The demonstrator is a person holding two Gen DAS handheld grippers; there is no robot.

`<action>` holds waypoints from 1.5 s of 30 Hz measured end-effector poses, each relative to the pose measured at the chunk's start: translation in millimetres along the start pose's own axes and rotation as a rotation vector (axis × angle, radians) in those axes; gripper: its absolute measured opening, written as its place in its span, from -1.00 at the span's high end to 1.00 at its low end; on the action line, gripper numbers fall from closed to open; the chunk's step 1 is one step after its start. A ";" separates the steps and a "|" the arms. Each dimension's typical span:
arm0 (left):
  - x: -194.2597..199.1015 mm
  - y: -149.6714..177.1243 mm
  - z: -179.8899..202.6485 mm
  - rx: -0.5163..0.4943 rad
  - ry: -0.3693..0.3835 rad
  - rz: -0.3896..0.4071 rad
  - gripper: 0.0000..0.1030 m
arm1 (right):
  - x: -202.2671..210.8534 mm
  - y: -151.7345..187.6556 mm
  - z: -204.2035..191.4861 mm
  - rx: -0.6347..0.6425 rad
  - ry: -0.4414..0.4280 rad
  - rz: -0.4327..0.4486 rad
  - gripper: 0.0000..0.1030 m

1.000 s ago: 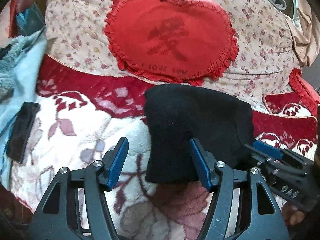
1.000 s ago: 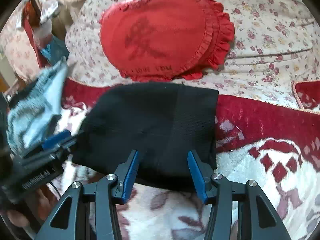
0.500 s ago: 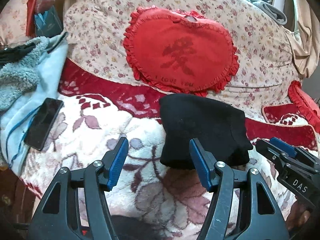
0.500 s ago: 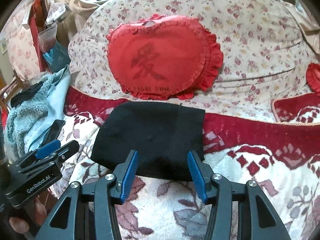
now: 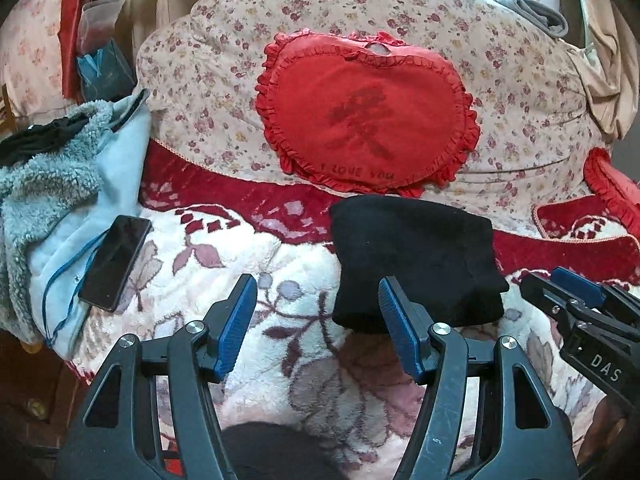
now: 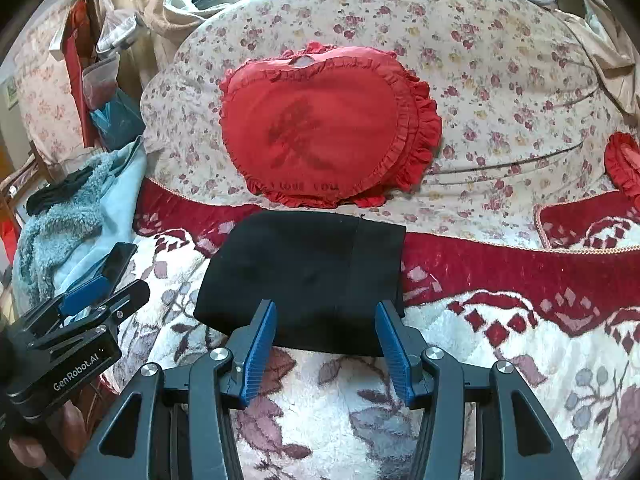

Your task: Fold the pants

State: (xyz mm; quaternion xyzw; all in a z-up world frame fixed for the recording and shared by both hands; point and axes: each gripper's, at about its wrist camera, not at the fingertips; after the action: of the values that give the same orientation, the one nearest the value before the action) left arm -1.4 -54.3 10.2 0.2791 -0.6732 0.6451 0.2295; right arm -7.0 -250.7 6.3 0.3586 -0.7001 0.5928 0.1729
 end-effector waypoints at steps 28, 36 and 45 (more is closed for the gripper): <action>-7.4 5.2 3.3 -0.010 0.005 -0.017 -0.23 | -9.6 8.1 4.3 -0.020 -0.008 -0.039 0.04; -8.9 6.5 3.9 -0.010 0.009 -0.024 -0.23 | -12.2 9.3 3.6 -0.016 -0.011 -0.045 0.04; -8.9 6.3 4.2 -0.013 0.007 -0.024 -0.23 | -12.6 10.2 1.9 -0.015 -0.011 -0.050 0.04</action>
State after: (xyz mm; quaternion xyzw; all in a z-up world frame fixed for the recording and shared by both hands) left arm 1.2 -57.7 -0.6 0.2834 -0.6733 0.6388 0.2412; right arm -5.3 -248.4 -9.8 0.3778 -0.6962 0.5813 0.1863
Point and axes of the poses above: each gripper's, at about its wrist camera, not at the fingertips, and x roughly against the way its jaws point, z to its right, y to its underside, and after that the axes turned 10 degrees about -y, right-handed
